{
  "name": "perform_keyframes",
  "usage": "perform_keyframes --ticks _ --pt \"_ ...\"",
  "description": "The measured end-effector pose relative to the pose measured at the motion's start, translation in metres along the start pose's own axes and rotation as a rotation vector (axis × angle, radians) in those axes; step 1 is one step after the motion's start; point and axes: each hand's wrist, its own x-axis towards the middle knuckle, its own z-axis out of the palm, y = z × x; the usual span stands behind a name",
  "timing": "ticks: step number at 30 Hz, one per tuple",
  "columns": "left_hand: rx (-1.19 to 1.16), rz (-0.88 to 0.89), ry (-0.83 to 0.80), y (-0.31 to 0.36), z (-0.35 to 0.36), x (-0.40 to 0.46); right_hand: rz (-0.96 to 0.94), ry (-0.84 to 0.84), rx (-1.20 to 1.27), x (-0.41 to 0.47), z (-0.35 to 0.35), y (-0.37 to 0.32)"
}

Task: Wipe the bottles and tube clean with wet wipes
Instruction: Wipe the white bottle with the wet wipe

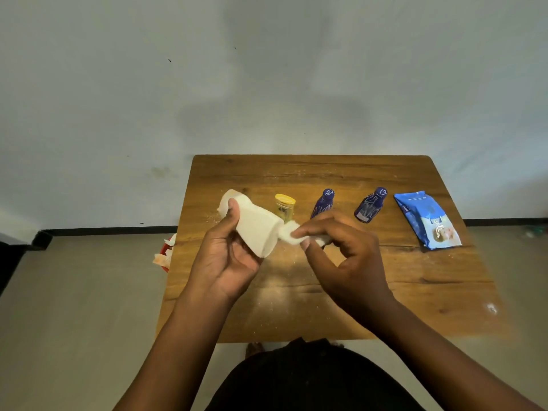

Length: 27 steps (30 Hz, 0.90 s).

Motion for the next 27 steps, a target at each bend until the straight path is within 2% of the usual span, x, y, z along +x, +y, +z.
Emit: perform_keyframes --ticks 3,7,13,19,22,27 --pt "0.029 -0.018 0.057 -0.005 -0.002 0.003 0.088 0.12 0.03 0.011 0.007 -0.006" --pt "0.036 -0.051 0.066 -0.005 -0.006 0.008 0.021 0.113 -0.057 0.01 0.033 -0.009" --pt "0.048 -0.021 0.256 0.007 -0.028 0.021 0.003 -0.003 -0.037 -0.003 0.055 0.004" --pt "0.111 0.059 0.3 0.019 -0.039 0.04 0.103 -0.223 0.057 -0.009 0.069 0.012" --pt "0.332 0.232 0.301 0.029 -0.049 0.061 0.184 -0.23 0.053 -0.008 0.071 0.013" --pt "0.879 0.501 0.27 0.038 -0.071 0.111 0.519 -0.046 0.155 -0.001 0.066 0.014"
